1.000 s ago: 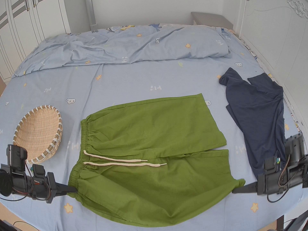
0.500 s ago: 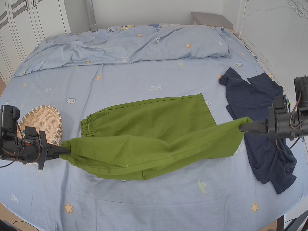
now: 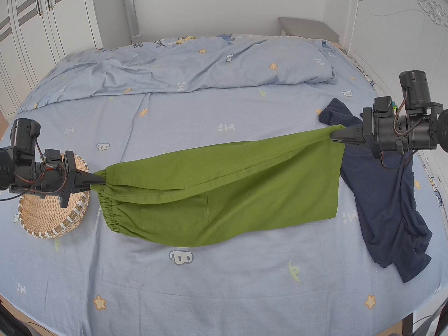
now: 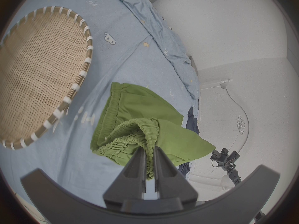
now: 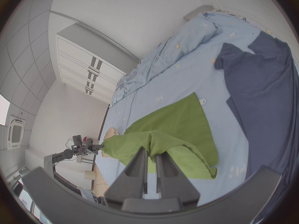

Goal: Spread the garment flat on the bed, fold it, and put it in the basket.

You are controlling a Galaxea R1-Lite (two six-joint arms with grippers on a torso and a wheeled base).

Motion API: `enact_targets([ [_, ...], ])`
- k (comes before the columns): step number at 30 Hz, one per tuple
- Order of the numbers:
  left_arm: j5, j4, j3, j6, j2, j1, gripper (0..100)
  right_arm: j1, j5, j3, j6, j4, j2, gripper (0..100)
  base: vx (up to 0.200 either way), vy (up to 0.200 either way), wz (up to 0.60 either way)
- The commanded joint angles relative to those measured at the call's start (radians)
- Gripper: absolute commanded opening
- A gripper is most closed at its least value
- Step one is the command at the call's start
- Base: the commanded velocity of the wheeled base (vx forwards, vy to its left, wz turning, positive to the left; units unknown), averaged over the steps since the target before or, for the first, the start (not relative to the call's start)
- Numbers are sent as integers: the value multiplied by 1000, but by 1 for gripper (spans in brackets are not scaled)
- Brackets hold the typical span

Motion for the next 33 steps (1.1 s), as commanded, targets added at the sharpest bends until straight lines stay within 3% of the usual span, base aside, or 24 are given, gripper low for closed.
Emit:
enact_targets([
  [1, 1, 29, -93, -1, 79, 2, 0, -7, -6, -83, -14, -7, 98, 0, 0, 0, 0],
  [3, 1, 29, -123, 2, 108, 5, 0, -9, -6, -93, -49, -42, 99, 0, 0, 0, 0],
  [10, 1, 27, -188, 8, 166, 14, 0, -16, -6, -169, -54, -73, 144, 0, 0, 0, 0],
  [24, -1, 22, -249, 9, 241, 26, 0, -6, -46, -386, -52, 67, 237, 0, 0, 0, 0],
  [33, -1, 19, -272, 16, 276, 20, 0, -27, -47, -404, -58, 59, 316, 0, 0, 0, 0],
])
